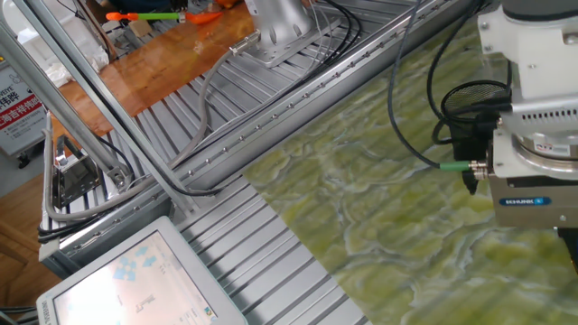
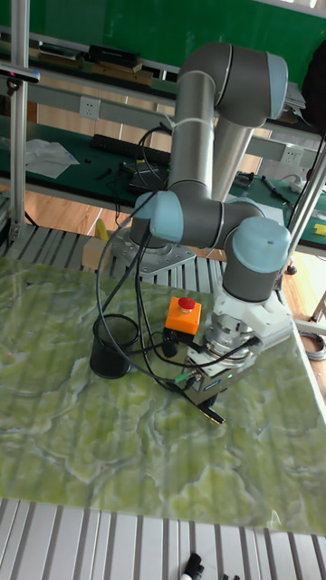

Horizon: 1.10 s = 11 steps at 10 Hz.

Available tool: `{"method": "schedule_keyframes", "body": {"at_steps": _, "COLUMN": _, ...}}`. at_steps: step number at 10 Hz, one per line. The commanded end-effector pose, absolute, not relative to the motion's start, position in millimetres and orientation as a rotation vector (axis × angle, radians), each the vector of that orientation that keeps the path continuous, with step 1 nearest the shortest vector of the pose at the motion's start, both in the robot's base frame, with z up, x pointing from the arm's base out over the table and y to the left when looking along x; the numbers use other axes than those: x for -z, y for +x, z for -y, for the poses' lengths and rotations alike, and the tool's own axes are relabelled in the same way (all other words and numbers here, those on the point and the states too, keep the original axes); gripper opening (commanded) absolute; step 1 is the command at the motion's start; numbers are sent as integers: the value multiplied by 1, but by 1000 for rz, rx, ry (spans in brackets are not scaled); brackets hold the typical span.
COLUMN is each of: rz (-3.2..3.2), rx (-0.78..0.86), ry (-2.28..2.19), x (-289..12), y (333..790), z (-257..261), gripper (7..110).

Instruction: Put the pen into the pen holder

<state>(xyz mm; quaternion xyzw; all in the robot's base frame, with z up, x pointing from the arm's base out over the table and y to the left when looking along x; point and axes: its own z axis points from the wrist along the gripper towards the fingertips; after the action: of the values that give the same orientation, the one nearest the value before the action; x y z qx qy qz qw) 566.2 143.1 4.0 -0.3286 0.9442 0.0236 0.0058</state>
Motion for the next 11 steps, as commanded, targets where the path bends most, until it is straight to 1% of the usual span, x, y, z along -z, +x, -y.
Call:
{"method": "schedule_keyframes", "body": {"at_steps": 1, "rz": -2949, "rx": -93, "ry": -1044, "x": -10, "y": 570, "z": -157, "gripper": 7}}
{"method": "schedule_keyframes", "body": {"at_steps": 2, "rz": -2948, "rx": -76, "ry": -1064, "x": -15, "y": 571, "z": -160, "gripper": 22}}
{"method": "schedule_keyframes", "body": {"at_steps": 4, "rz": -2948, "rx": -36, "ry": -1084, "x": -15, "y": 574, "z": -157, "gripper": 22}}
{"method": "schedule_keyframes", "body": {"at_steps": 5, "rz": -2956, "rx": -14, "ry": -1095, "x": -15, "y": 573, "z": -153, "gripper": 44}}
{"method": "schedule_keyframes", "body": {"at_steps": 7, "rz": -2986, "rx": 82, "ry": -1174, "x": -20, "y": 571, "z": -140, "gripper": 44}}
{"method": "schedule_keyframes", "body": {"at_steps": 9, "rz": -3043, "rx": 130, "ry": -1202, "x": -26, "y": 574, "z": -142, "gripper": 44}}
{"method": "schedule_keyframes", "body": {"at_steps": 11, "rz": -3122, "rx": 110, "ry": -1272, "x": -25, "y": 561, "z": -154, "gripper": 44}}
